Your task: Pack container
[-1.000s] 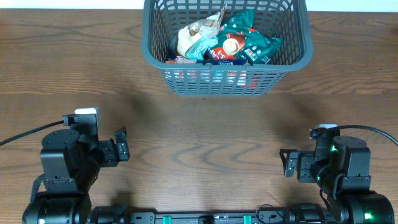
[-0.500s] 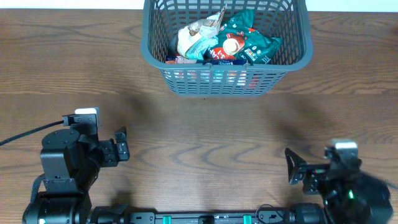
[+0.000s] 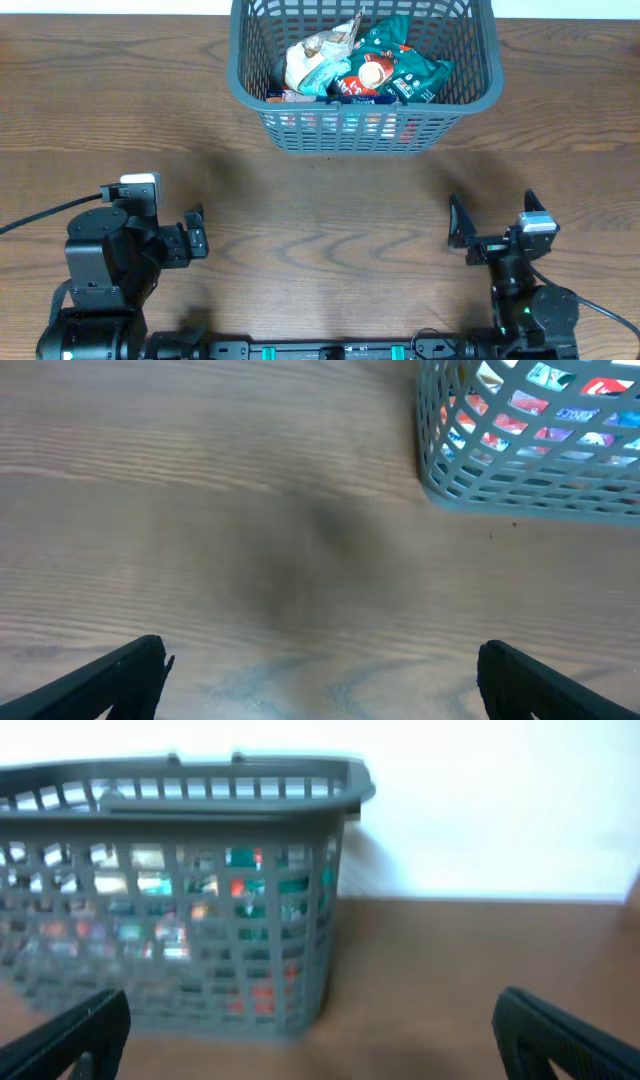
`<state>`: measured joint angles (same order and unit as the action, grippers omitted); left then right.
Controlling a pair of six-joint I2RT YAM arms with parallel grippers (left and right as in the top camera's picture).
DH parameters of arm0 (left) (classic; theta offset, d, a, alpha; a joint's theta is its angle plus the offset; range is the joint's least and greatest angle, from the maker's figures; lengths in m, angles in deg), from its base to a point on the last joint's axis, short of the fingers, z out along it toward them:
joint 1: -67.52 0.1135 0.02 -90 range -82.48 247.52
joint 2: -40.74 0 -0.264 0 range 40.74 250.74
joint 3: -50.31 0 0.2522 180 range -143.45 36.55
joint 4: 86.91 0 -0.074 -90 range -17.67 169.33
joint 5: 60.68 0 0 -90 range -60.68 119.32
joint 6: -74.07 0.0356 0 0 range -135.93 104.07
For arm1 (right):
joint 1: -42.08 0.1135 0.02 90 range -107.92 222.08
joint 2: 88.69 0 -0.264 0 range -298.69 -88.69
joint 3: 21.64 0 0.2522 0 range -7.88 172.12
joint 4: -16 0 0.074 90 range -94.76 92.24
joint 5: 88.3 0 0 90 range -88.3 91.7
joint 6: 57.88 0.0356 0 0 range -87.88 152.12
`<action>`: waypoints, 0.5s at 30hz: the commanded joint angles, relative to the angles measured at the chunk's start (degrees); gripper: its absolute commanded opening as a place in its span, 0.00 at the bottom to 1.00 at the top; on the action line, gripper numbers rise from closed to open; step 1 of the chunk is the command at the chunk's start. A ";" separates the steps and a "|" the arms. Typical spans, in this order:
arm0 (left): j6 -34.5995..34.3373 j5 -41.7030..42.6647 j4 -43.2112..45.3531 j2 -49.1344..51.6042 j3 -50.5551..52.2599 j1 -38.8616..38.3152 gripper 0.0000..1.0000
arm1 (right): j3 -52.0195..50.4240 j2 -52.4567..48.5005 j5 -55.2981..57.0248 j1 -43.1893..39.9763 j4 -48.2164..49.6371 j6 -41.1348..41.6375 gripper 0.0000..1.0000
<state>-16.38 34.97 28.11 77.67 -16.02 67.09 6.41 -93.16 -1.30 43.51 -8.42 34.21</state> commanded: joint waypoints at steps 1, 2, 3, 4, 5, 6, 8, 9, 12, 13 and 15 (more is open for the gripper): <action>-0.94 0.35 -0.11 0.04 -0.04 0.09 0.99 | -4.83 1.44 -0.52 0.55 7.56 -3.15 0.99; -0.92 0.35 -0.11 0.04 -0.04 0.09 0.98 | -6.12 1.66 -0.68 0.55 10.01 -4.28 0.99; -0.92 0.35 -0.11 0.04 -0.04 0.09 0.98 | -7.80 2.12 -0.68 0.55 12.72 -6.38 0.99; -0.94 0.35 -0.11 0.04 -0.04 0.09 0.98 | -8.63 2.47 -0.68 0.55 13.64 -7.58 0.99; -0.94 0.35 -0.11 0.04 -0.04 0.09 0.99 | -9.70 3.15 -0.68 0.59 14.34 -9.35 0.99; -0.92 0.35 -0.11 0.04 -0.04 0.09 0.99 | -10.80 4.26 -0.66 0.72 14.32 -11.28 0.99; -0.92 0.35 -0.11 0.04 -0.04 0.09 0.99 | -11.87 4.20 -0.66 1.25 14.51 -14.21 0.99; -0.92 0.35 -0.11 0.04 -0.04 0.09 0.98 | -12.22 4.20 -0.66 1.75 14.16 -15.47 0.99; -0.94 0.35 -0.11 0.04 -0.02 0.09 0.98 | -12.26 4.22 0.20 3.10 10.43 -16.09 0.99; -0.92 0.35 -0.11 0.04 -0.04 0.09 0.99 | -12.26 4.22 0.57 3.67 8.52 -16.06 0.99; -0.92 0.35 -0.11 0.04 -0.04 0.09 0.99 | -12.26 4.22 1.22 4.70 4.20 -15.32 0.99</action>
<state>-16.38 34.97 28.11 77.67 -16.02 67.09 -5.46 -89.34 -1.24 46.73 -1.84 20.70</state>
